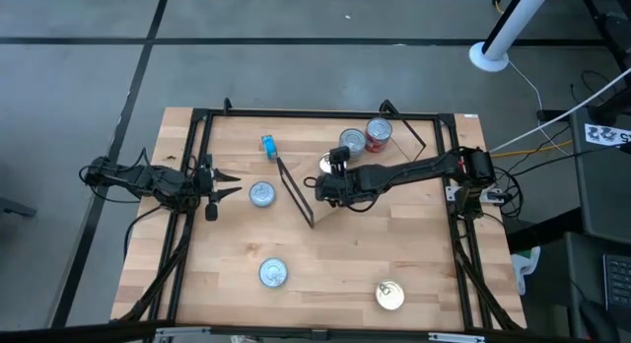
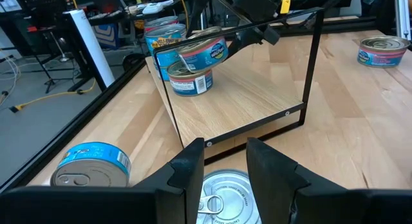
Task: Stack canned seafood by type on shelf
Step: Stack the left blue tuna can on top of the blue tuna can on the shelf
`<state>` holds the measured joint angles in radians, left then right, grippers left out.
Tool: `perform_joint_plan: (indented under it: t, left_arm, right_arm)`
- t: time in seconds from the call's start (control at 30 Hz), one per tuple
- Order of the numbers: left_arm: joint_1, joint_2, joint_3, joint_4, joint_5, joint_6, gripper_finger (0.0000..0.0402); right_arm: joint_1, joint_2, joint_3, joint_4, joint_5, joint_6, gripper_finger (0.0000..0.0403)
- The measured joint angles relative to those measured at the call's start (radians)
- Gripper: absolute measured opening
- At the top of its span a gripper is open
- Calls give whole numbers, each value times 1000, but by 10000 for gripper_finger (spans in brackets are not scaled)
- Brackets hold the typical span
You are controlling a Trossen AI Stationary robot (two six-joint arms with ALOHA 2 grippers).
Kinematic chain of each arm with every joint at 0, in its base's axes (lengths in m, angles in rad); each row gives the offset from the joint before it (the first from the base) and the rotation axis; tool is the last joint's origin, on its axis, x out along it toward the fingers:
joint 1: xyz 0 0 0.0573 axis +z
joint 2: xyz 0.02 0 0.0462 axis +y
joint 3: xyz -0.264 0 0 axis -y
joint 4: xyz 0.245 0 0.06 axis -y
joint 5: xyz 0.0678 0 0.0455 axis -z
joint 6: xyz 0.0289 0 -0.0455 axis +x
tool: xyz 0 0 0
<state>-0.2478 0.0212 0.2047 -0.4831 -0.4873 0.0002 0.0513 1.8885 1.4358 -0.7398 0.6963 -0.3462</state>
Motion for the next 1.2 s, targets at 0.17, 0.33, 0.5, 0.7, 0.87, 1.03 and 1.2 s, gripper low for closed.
perform_joint_plan:
  t: [0.17,0.33,0.5,0.7,0.87,1.03,1.2]
  left_arm:
    - [0,0,0,0,0,0,111]
    - [0,0,0,0,0,0,111]
    - [0,0,0,0,0,0,111]
    - [0,0,0,0,0,0,111]
    - [0,0,0,0,0,0,111]
    - [0,0,0,0,0,0,111]
    - [0,0,0,0,0,0,111]
  right_arm:
    - [0,0,54,-41,-9,0,365]
    - [-9,0,70,-53,-42,0,365]
    - [-34,0,70,-63,-91,2,365]
    - [-47,0,70,-65,-91,1,365]
    - [-60,0,70,-73,-148,2,365]
    - [-59,0,70,-73,-151,2,365]
    - [-58,0,70,-71,-151,2,365]
